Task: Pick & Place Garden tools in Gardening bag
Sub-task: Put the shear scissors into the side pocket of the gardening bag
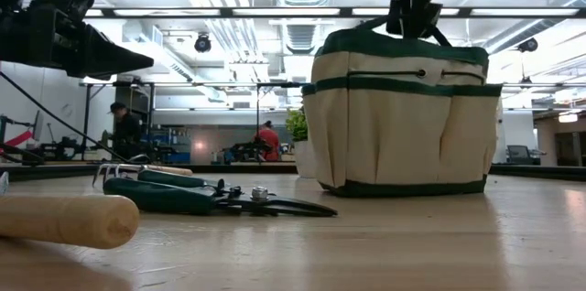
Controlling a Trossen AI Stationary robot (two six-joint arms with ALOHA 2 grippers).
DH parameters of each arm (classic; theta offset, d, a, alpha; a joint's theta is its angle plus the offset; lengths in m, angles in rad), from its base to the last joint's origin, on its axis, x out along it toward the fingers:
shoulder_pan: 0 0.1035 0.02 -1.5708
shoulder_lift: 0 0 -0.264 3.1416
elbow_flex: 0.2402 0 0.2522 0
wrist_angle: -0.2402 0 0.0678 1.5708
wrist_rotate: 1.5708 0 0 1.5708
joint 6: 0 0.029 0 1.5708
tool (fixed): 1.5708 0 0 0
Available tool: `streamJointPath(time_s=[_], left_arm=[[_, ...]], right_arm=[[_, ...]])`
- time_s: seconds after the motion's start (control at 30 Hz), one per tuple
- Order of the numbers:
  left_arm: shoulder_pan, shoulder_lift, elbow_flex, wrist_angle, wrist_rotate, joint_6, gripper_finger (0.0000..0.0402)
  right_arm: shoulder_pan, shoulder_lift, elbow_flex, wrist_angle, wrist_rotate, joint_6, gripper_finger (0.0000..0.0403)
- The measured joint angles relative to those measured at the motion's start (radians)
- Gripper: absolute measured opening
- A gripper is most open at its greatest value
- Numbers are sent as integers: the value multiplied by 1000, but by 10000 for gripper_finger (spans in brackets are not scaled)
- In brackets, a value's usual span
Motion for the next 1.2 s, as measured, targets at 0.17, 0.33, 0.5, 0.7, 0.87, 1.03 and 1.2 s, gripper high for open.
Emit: streamJointPath(time_s=[0.17,0.33,0.5,0.7,0.87,1.03,1.2], left_arm=[[0,0,0,0,0,0,12],[0,0,0,0,0,0,12],[0,0,0,0,0,0,12],[0,0,0,0,0,0,12],[0,0,0,0,0,0,12],[0,0,0,0,0,0,12],[0,0,0,0,0,0,12]], right_arm=[[-2,-44,0,14,19,-13,212],[-3,-86,0,18,45,-15,215],[31,-120,0,75,84,-22,215],[141,-99,0,250,190,-71,215],[232,-2,-2,413,269,-75,215],[296,124,10,595,337,-79,215],[314,261,66,639,446,-64,215]])
